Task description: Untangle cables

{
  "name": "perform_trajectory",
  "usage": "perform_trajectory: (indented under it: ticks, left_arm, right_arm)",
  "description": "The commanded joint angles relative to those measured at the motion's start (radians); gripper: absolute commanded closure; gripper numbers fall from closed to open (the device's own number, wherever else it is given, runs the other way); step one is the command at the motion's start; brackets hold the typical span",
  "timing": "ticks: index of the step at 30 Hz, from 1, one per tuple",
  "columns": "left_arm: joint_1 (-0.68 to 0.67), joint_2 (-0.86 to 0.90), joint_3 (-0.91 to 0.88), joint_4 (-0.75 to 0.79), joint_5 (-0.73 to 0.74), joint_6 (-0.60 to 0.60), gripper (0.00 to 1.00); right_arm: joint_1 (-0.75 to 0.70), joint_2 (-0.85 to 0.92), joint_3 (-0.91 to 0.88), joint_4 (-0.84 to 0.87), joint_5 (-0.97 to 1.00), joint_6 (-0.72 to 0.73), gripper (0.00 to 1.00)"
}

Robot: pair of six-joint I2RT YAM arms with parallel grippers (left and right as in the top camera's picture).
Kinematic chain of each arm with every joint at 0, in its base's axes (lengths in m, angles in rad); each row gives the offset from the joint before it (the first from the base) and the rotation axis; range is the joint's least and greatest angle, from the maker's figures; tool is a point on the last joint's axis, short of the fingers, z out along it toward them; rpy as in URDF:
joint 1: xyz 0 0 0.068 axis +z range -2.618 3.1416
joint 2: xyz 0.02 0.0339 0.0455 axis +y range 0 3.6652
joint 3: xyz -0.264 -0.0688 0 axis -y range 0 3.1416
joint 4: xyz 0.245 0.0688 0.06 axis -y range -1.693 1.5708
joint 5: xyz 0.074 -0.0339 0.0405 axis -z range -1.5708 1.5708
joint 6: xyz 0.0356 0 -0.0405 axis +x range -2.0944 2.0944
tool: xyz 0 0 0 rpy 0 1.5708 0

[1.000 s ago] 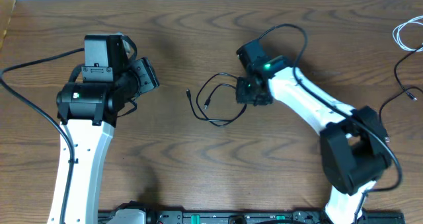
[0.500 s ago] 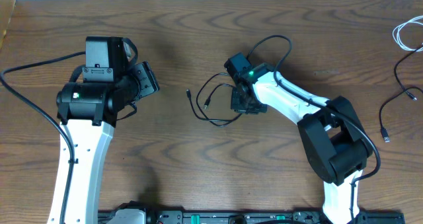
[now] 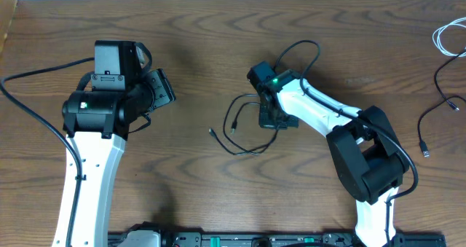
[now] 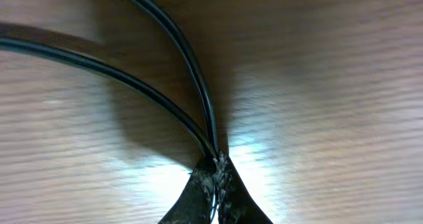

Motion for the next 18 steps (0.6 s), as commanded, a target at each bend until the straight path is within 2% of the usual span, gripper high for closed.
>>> perform_trajectory:
  ticks: [1,6,11,18]
  left_arm:
    - [0.005,-0.005,0.008,-0.002,0.004,0.013,0.36]
    - [0.005,-0.005,0.008,-0.002,0.004,0.013,0.36]
    - [0.005,-0.005,0.008,-0.002,0.005,0.013,0.36]
    - [0.005,-0.005,0.008,-0.001,0.005,0.013,0.36]
  right_arm:
    - [-0.047,0.027,0.017,-0.035,0.037,-0.079,0.99]
    - [-0.138,-0.087,0.068,-0.063,-0.114,-0.281,0.99]
    - [-0.278,-0.234,0.112,-0.073,-0.407,-0.462,0.99]
    - [-0.55,-0.386,0.131,-0.097,-0.669,-0.538,0.99]
